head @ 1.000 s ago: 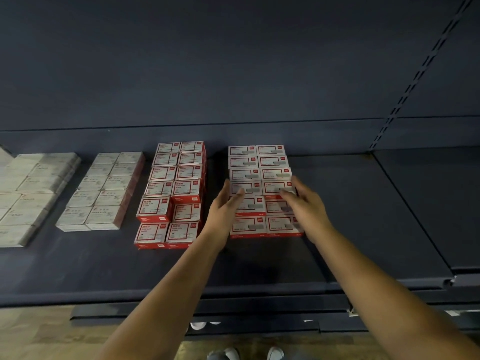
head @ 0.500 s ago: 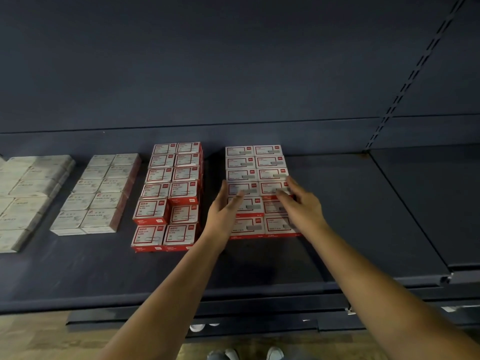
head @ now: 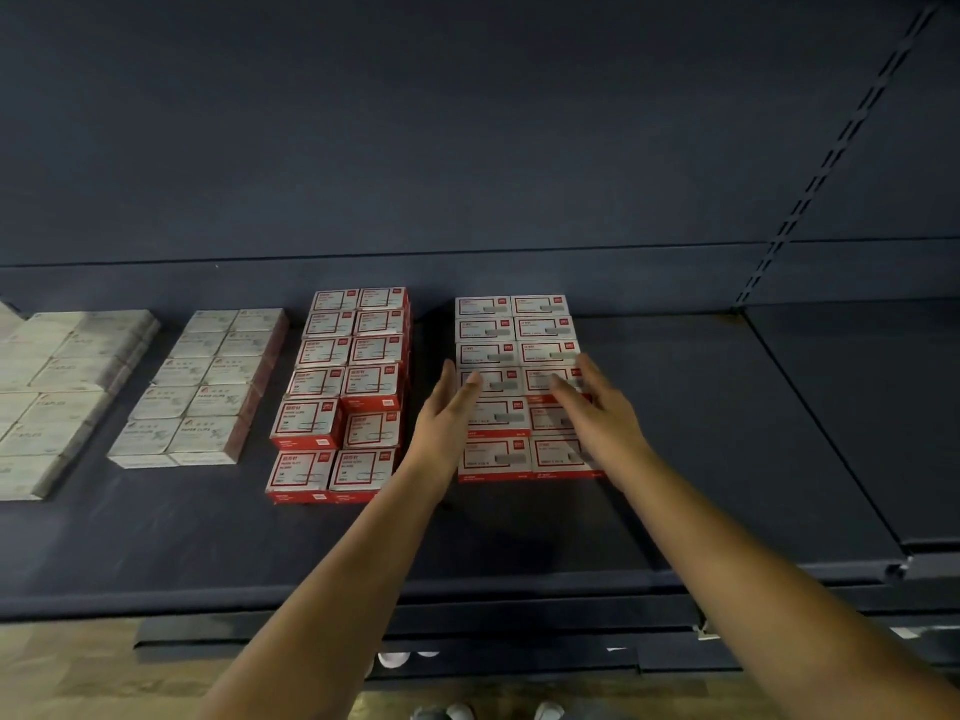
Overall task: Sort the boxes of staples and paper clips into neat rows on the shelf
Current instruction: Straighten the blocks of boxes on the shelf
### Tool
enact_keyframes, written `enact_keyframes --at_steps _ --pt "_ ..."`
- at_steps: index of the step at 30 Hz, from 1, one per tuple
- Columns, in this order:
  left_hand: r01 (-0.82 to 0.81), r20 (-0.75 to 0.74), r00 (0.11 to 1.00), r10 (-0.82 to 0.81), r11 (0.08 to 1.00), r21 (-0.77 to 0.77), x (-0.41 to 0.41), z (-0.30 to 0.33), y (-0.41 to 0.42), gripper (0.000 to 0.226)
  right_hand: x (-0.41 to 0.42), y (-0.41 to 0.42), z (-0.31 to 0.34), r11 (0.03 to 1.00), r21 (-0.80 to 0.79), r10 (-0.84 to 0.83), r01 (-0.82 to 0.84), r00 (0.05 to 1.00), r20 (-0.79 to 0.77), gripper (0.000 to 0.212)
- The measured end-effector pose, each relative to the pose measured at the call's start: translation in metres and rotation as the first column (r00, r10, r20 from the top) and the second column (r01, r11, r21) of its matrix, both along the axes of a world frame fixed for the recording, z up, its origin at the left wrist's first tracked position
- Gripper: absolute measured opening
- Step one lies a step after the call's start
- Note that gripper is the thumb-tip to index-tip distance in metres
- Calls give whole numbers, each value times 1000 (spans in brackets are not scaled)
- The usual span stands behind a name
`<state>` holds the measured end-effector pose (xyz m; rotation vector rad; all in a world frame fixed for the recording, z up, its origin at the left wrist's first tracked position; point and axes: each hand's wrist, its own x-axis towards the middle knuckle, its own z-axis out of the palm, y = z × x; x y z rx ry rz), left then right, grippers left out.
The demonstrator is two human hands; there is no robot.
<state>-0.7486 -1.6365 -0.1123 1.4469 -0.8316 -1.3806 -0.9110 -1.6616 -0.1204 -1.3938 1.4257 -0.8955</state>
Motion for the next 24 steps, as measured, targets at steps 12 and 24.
enact_keyframes --at_steps 12,24 --pt "-134 -112 984 136 991 25 -2 0 -36 56 6 -20 25 994 107 -32 19 992 120 31" --pt "-68 -81 994 69 998 14 3 -9 -50 59 5 -28 17 996 82 -29 19 993 117 37"
